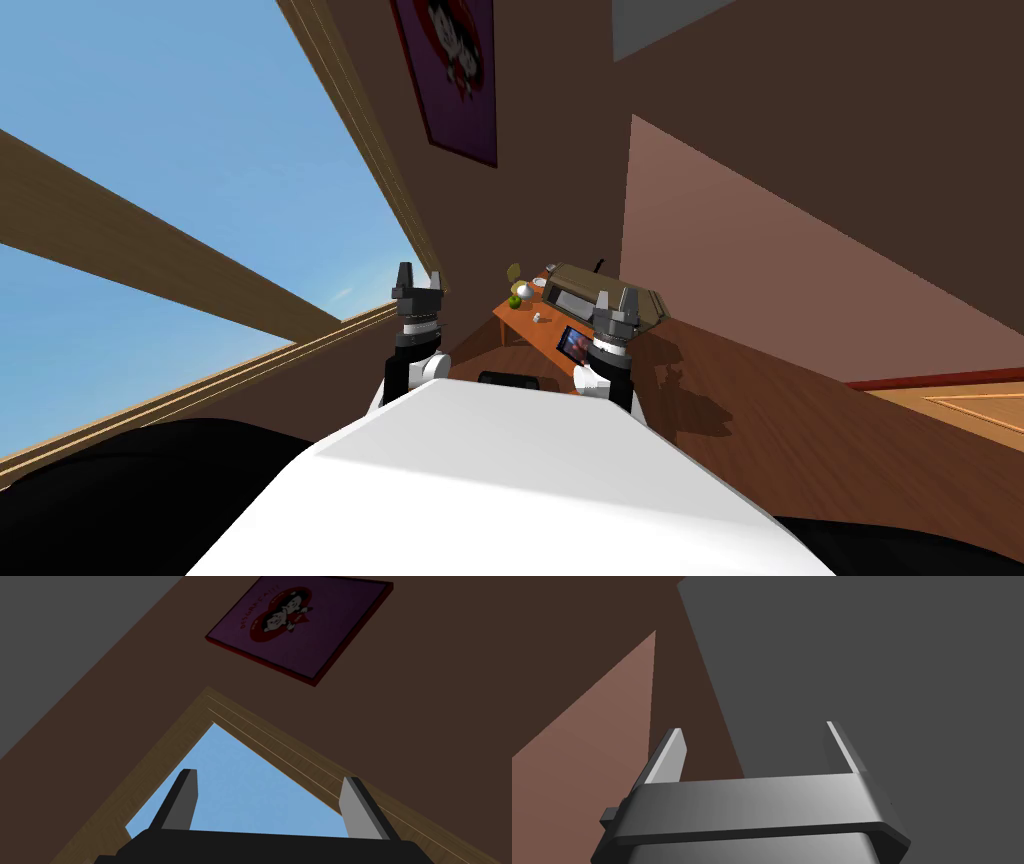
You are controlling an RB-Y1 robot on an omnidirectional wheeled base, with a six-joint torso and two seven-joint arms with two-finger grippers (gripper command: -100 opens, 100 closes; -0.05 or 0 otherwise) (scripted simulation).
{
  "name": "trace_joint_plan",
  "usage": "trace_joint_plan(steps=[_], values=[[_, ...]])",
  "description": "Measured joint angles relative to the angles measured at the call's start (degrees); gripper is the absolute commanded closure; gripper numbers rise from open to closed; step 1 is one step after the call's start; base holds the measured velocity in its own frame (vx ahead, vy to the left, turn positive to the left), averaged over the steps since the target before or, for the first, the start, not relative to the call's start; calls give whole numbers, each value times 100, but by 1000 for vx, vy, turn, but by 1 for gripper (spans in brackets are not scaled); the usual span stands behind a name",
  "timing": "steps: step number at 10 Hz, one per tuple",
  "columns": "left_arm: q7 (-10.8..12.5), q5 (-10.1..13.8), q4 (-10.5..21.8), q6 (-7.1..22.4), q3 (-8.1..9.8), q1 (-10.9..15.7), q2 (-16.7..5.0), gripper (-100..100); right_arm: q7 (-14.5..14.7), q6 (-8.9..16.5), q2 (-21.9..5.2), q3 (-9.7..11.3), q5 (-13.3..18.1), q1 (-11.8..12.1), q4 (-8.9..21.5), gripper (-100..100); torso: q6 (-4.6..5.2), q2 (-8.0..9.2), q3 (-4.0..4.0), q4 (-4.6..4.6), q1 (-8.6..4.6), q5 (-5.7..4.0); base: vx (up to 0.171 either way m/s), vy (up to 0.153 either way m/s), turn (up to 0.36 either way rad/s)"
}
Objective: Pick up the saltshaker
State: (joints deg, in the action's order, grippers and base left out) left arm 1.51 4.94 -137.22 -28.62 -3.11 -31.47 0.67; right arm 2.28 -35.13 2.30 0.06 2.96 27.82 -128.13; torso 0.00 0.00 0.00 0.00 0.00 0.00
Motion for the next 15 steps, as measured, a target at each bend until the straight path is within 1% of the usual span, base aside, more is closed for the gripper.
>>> trace_joint_plan(steps=[1, 2, 3, 4, 5, 6, 7, 8, 9, 10, 11, 12, 13, 14, 15], values=[[0, 0, 0, 0, 0, 0, 0, 0, -33, 23, -109, 0, -88, -19, 85, -100, -1, 7, 3, 1, 0, 0, -44, 2, 73], [0, 0, 0, 0, 0, 1, 0, 0, -74, 105, -216, 14, -186, -67, 160, -100, -1, 13, 7, 3, -1, 0, -51, 0, 55], [0, 0, 0, 0, 0, 1, 0, 0, -129, 190, -332, -10, -310, -169, 314, -100, -1, 16, 9, 3, -2, -1, -54, 3, 57], [0, 0, 0, 0, 0, 1, 0, 0, -193, 347, -441, -37, -449, -298, 422, -100, -1, 17, 10, 4, -1, 0, -47, 12, 87], [0, 0, 0, 0, 0, 1, 0, 0, -259, 451, -538, -44, -598, -409, 626, -100, -1, 16, 9, 3, 1, 0, -54, 6, 95], [0, 0, 0, 0, 0, 1, 0, 0, -333, 500, -627, -33, -758, -499, 877, -100, -1, 18, 10, 4, 0, 0, -39, 0, 23], [0, 0, 0, 0, 0, 0, 0, 0, -360, 598, -645, -14, -823, -554, 919, -100, 1, 15, 9, 4, -1, 0, -33, -2, 64], [0, 0, 0, 0, 0, 0, 0, 0, -400, 750, -688, -2, -942, -619, 982, -100, -1, 12, 7, 3, -2, 0, -44, 2, 97], [0, 0, 0, 0, 0, 1, 0, 0, -487, 907, -760, -2, -1114, -688, 1097, -100, -1, 14, 8, 3, -1, 0, -33, 4, 29], [0, 0, 0, 0, 0, 0, 0, 0, -534, 981, -778, 7, -1198, -747, 1224, -100, 1, 12, 7, 3, 0, 0, -32, 5, 69], [0, 0, 0, 0, 0, 0, 0, 0, -605, 1085, -833, -12, -1351, -854, 1375, -100, -1, 10, 6, 2, 0, 0, -24, 0, 37], [0, 0, 0, 0, 0, 0, 0, 0, -647, 1158, -847, -11, -1425, -917, 1497, -100, 1, 8, 5, 2, -1, 0, -34, 2, 64], [0, 0, 0, 0, 0, 0, 0, 0, -699, 1275, -866, -18, -1562, -1081, 1703, -100, -1, 9, 5, 2, -1, 0, -48, 3, 108], [0, 0, 0, 0, 0, 0, 0, 0, -799, 1445, -912, -18, -1724, -1184, 1853, -100, 0, 13, 8, 3, -1, 0, -35, 1, 44], [0, 0, 0, 0, 0, 0, 0, 0, -879, 1529, -956, -29, -1848, -1251, 2043, -100, 1, 12, 7, 3, -2, -1, -31, -1, 66]])
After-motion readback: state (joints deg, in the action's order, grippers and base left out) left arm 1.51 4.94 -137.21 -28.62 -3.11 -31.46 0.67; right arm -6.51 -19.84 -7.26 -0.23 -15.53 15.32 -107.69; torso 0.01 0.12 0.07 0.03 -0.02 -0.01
